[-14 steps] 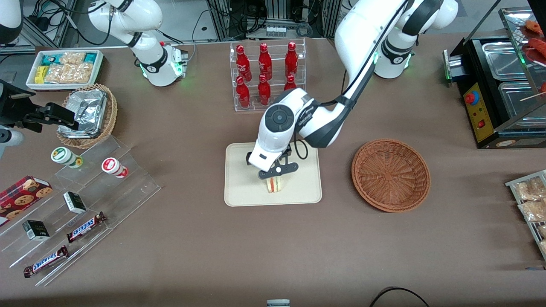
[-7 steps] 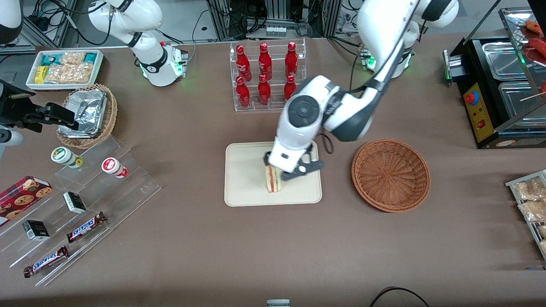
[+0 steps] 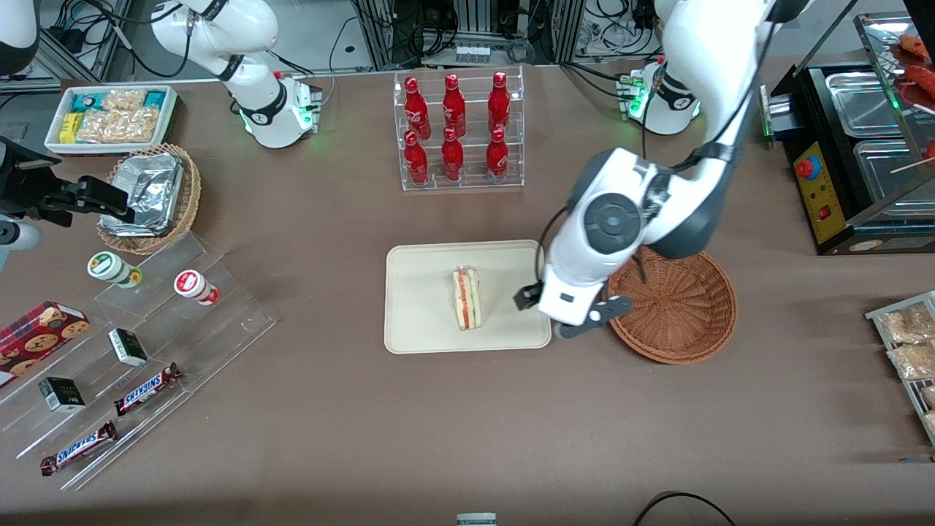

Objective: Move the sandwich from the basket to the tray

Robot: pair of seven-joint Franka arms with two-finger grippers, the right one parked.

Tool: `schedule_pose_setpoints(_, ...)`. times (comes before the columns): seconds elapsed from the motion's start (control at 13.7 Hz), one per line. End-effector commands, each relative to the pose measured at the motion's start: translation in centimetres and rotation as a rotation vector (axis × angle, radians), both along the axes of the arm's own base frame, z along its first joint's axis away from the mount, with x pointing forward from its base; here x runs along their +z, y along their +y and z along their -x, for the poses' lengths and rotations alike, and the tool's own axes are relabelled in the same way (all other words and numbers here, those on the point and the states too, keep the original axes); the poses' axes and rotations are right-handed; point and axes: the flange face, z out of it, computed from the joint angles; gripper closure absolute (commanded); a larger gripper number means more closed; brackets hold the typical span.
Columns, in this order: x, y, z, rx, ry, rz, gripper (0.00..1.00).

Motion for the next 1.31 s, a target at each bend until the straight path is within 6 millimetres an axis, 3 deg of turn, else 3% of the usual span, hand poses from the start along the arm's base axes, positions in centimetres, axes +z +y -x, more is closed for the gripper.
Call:
schedule_pose_setpoints(0.0,1.9,5.4,1.3,-0.054,0.003,-0.007,0.00)
schedule_pose_setpoints(0.29,3.2,11.8,1.0,-0.147,0.035,-0.007,0.00)
schedule_pose_setpoints(0.58,6.6,21.5,0.6,-0.310,0.099,0.019,0.00)
schedule_pose_setpoints(0.95,12.6,27.4,0.5,-0.640,0.123,-0.013,0.00)
schedule_pose_setpoints(1.09,15.5,28.9,0.8,-0.613,0.120,-0.007,0.00)
schedule_pose_setpoints(1.24,17.8,28.9,1.3,-0.592,0.120,-0.012,0.00)
